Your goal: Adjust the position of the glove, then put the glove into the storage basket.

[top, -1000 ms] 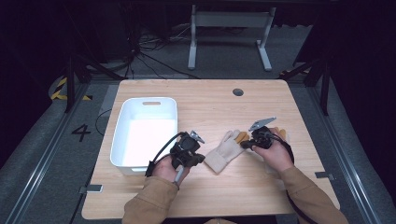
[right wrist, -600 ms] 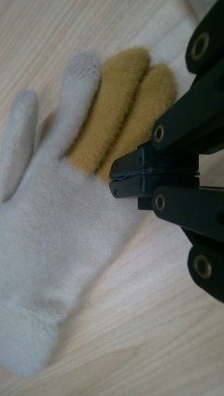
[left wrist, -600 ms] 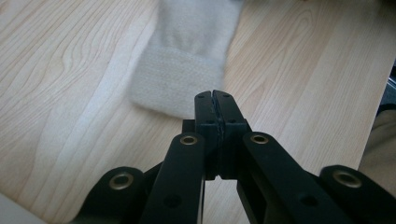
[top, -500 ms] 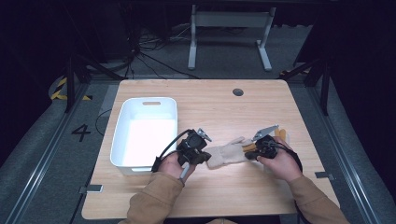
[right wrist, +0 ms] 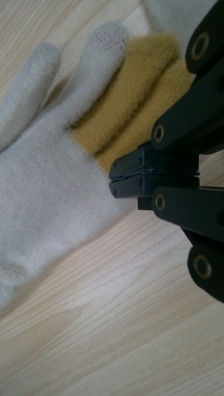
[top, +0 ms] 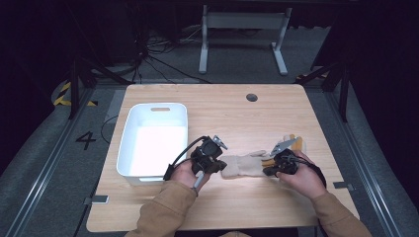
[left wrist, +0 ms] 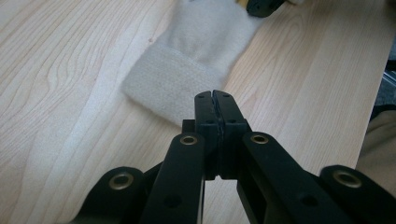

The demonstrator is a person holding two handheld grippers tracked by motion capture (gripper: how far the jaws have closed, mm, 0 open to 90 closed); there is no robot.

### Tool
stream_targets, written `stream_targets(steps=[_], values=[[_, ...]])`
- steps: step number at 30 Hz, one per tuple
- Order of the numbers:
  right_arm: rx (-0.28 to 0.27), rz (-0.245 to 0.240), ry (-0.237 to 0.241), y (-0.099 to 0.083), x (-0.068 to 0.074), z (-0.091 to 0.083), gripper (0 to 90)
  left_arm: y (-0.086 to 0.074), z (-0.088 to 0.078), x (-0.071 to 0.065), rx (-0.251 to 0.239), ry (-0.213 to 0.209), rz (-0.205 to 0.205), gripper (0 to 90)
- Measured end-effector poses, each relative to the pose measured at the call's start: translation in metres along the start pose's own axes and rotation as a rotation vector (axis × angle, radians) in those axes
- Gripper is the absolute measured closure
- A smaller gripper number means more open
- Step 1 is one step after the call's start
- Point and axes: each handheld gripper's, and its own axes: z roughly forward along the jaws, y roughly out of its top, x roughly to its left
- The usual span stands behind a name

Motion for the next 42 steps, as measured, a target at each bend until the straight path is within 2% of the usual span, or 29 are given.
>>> stream_targets(steps=[4, 8, 10, 12, 13, 14, 17, 20, 23, 29, 37, 42], values=[[0.004, -0.007, 0.006, 0.0, 0.002, -0.001, 90.0, 0.0, -0.001, 0.0, -0.006, 0.0, -0.001, 89.7], [-0.039, -0.008, -0.005, 0.0, -0.001, -0.012, 90.0, 0.001, -0.002, 0.0, -0.012, 0.002, -0.001, 89.6], [-0.08, 0.009, -0.024, -0.004, -0.007, -0.026, 90.0, 0.002, -0.003, 0.0, -0.014, 0.001, 0.005, 89.5], [-0.091, 0.022, -0.033, -0.006, -0.009, -0.03, 90.0, 0.003, -0.003, 0.0, -0.014, 0.0, 0.005, 89.5], [-0.116, 0.047, -0.049, -0.011, -0.016, -0.039, 90.0, 0.004, -0.002, -0.001, -0.016, -0.001, 0.009, 89.5], [-0.116, 0.047, -0.049, -0.011, -0.016, -0.039, 90.0, 0.004, -0.002, -0.001, -0.016, -0.001, 0.009, 89.4], [-0.153, 0.104, -0.087, -0.022, -0.03, -0.05, 90.0, 0.006, -0.001, -0.003, -0.014, -0.004, 0.015, 89.4], [-0.166, 0.13, -0.099, -0.028, -0.036, -0.053, 90.0, 0.006, -0.001, -0.003, -0.016, -0.005, 0.015, 89.4], [-0.198, 0.173, -0.136, -0.036, -0.049, -0.058, 90.0, 0.006, 0.0, -0.003, -0.013, -0.004, 0.014, 89.4], [-0.212, 0.227, -0.172, -0.047, -0.066, -0.057, 90.0, 0.005, 0.001, -0.003, -0.011, -0.004, 0.013, 89.4], [-0.211, 0.248, -0.207, -0.05, -0.081, -0.046, 90.0, 0.003, 0.002, -0.004, -0.007, 0.014, 0.015, 88.8], [-0.225, 0.259, -0.209, -0.048, -0.087, -0.039, 89.7, -0.002, 0.001, -0.003, -0.008, 0.022, 0.003, 88.4]])
